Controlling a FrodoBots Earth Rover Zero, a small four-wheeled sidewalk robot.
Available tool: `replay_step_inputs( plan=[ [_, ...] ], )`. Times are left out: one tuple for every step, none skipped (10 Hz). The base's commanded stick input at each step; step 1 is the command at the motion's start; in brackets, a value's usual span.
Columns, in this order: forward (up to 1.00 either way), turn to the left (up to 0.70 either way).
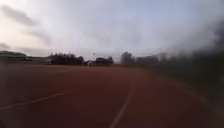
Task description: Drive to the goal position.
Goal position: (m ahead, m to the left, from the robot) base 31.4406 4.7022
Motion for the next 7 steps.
replay_step_inputs(
  plan=[
    [0.10,0.00],
    [0.09,-0.04],
    [0.19,-0.10],
    [0.30,-0.15],
    [0.41,-0.21],
    [0.52,-0.26],
    [0.63,-0.32]
  ],
)
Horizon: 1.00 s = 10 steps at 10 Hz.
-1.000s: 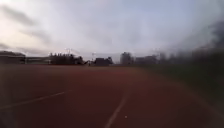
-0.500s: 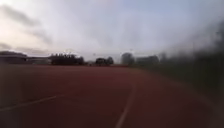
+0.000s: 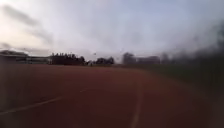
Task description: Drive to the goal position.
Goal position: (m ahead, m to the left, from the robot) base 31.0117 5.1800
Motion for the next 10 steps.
replay_step_inputs(
  plan=[
    [0.70,-0.26],
    [0.70,-0.03],
    [0.70,0.00],
    [0.70,0.00],
    [0.70,0.00],
    [0.70,0.00],
    [0.70,0.00],
    [0.70,0.00],
    [0.70,0.00],
    [0.70,0.00]
  ],
)
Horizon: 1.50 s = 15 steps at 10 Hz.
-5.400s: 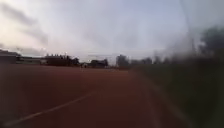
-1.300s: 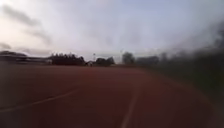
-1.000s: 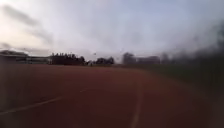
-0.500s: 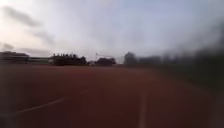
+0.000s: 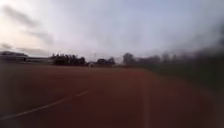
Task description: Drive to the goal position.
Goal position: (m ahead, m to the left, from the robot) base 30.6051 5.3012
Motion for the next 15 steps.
replay_step_inputs(
  plan=[
    [0.70,0.00],
    [0.70,0.00],
    [0.70,0.00],
    [0.70,0.00],
    [0.70,0.00],
    [0.70,0.00],
    [0.70,0.00],
    [0.70,0.00],
    [0.70,0.00],
    [0.70,0.00],
    [0.70,0.00],
    [0.70,0.00],
    [0.70,0.00],
    [0.70,0.00],
    [0.70,0.00]
  ],
)
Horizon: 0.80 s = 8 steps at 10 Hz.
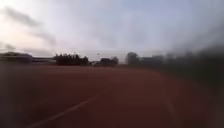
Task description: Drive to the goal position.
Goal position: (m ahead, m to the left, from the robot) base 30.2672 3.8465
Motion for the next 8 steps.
replay_step_inputs(
  plan=[
    [0.70,0.00],
    [0.70,0.00],
    [0.70,0.00],
    [0.70,0.00],
    [0.70,0.00],
    [0.70,0.00],
    [0.70,0.00],
    [0.70,0.00]
  ],
)
